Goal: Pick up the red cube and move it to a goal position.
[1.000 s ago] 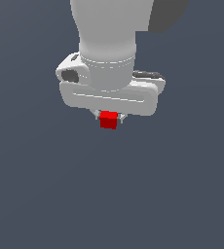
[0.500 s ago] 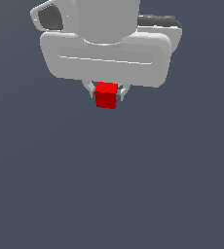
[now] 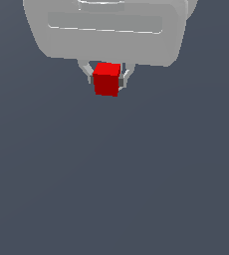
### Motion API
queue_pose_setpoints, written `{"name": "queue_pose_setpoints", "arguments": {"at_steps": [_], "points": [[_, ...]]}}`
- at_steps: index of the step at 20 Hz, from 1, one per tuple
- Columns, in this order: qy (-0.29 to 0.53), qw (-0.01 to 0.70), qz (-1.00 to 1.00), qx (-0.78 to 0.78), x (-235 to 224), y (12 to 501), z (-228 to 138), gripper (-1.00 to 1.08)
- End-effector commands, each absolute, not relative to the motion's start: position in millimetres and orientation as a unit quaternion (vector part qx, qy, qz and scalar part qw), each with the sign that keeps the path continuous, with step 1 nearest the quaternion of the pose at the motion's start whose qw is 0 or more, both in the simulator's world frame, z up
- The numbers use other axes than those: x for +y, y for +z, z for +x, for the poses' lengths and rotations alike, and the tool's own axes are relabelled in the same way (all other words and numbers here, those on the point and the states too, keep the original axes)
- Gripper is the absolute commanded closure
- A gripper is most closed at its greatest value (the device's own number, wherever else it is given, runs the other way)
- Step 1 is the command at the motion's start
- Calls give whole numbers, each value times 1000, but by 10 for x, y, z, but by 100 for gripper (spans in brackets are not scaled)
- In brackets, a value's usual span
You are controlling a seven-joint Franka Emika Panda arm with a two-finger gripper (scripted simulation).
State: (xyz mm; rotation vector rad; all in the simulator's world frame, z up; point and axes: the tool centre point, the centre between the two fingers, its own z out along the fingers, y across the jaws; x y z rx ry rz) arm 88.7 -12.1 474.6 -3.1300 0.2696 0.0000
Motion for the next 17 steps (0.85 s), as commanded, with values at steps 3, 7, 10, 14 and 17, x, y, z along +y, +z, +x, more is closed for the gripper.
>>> {"name": "queue_pose_setpoints", "arguments": {"at_steps": [3,7,10,14,17], "points": [[0,0,-996,86,-125,4838,892,108],[0,0,-996,86,-126,4876,896,108],[0,0,-996,86,-127,4891,897,108],[0,0,-996,86,-128,4901,899,108],[0,0,-996,86,-128,4903,899,108]]}}
